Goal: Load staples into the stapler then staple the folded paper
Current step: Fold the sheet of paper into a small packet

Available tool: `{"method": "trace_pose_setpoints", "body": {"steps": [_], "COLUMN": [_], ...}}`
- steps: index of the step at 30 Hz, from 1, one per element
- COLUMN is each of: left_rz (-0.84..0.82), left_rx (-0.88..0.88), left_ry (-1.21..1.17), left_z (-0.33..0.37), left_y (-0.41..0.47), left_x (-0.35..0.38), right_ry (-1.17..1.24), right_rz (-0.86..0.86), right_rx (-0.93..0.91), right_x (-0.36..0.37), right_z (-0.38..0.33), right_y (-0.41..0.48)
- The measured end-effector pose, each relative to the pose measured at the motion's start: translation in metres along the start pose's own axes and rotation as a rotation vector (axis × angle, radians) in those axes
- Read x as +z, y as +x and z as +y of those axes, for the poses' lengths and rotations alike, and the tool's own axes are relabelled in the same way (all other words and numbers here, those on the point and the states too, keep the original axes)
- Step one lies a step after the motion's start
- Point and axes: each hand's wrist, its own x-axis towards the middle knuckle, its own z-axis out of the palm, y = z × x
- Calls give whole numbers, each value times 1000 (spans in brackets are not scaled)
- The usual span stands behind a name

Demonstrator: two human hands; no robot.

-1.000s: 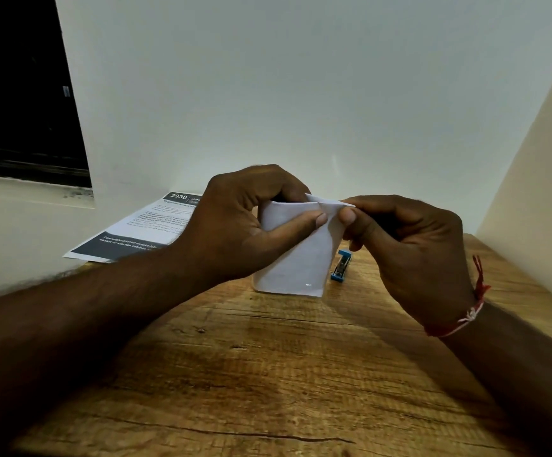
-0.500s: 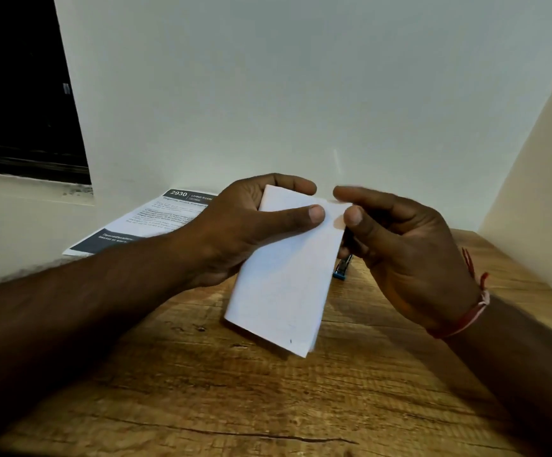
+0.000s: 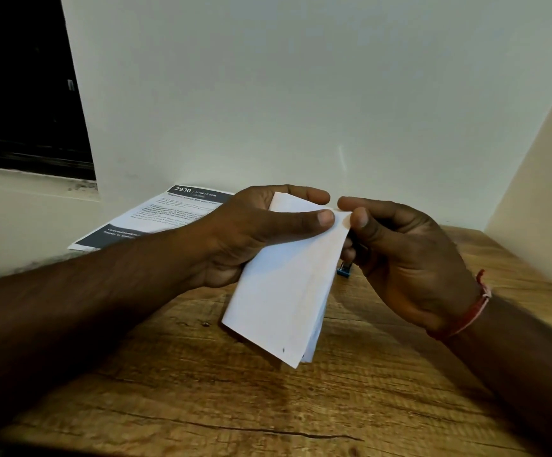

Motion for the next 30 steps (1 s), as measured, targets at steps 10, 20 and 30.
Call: {"method": "trace_pose_setpoints", "body": {"steps": [10, 20, 30], "left_rz": [245, 340, 324], "left_rx": [314, 749, 650], "left_ry": [468, 904, 743], "left_z": [11, 4, -1], "left_y": [-4, -7, 1], "left_x": [-3, -2, -8], "right_ry": [-151, -584, -854], "right_rz": [83, 202, 229], "right_rx": [-136, -307, -477], "right_x": [-10, -13, -18], "right_z": [3, 6, 4], "right_y": [2, 1, 1]}}
